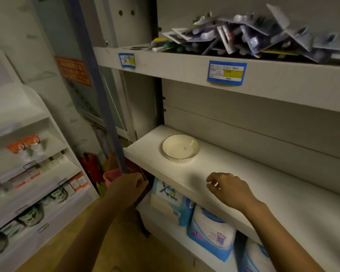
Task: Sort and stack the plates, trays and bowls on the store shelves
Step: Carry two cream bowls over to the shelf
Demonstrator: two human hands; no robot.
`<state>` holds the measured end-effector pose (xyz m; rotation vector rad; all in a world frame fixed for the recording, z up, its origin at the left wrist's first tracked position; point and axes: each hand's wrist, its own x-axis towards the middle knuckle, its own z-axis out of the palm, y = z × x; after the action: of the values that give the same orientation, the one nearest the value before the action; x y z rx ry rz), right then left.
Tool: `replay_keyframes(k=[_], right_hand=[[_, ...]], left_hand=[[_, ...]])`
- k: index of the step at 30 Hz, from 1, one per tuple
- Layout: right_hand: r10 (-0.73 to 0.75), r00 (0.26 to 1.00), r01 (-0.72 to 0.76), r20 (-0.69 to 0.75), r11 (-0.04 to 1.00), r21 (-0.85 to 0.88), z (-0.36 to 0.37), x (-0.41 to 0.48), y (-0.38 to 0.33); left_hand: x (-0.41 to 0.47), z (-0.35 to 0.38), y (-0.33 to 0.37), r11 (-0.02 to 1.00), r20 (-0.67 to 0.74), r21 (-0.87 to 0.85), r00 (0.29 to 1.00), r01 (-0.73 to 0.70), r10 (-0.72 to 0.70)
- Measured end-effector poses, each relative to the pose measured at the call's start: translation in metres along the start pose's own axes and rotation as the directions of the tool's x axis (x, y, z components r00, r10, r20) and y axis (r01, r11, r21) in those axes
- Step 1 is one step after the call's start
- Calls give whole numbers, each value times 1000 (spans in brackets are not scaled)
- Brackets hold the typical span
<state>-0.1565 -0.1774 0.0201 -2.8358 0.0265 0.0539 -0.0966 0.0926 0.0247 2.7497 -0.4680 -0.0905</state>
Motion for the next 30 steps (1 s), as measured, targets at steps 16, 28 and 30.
replay_keyframes(k=[16, 28, 30], right_hand=[[473, 879, -457, 65, 873, -170, 44, 199, 11], [614, 783, -602, 100, 789, -123, 38, 234, 2], [630, 769, -635, 112, 772, 20, 31, 232, 3]], left_hand=[[194, 9, -53, 994, 180, -4, 978, -108, 107], [254, 32, -77, 993, 295, -94, 951, -71, 96], [259, 35, -78, 995, 301, -84, 950, -56, 79]])
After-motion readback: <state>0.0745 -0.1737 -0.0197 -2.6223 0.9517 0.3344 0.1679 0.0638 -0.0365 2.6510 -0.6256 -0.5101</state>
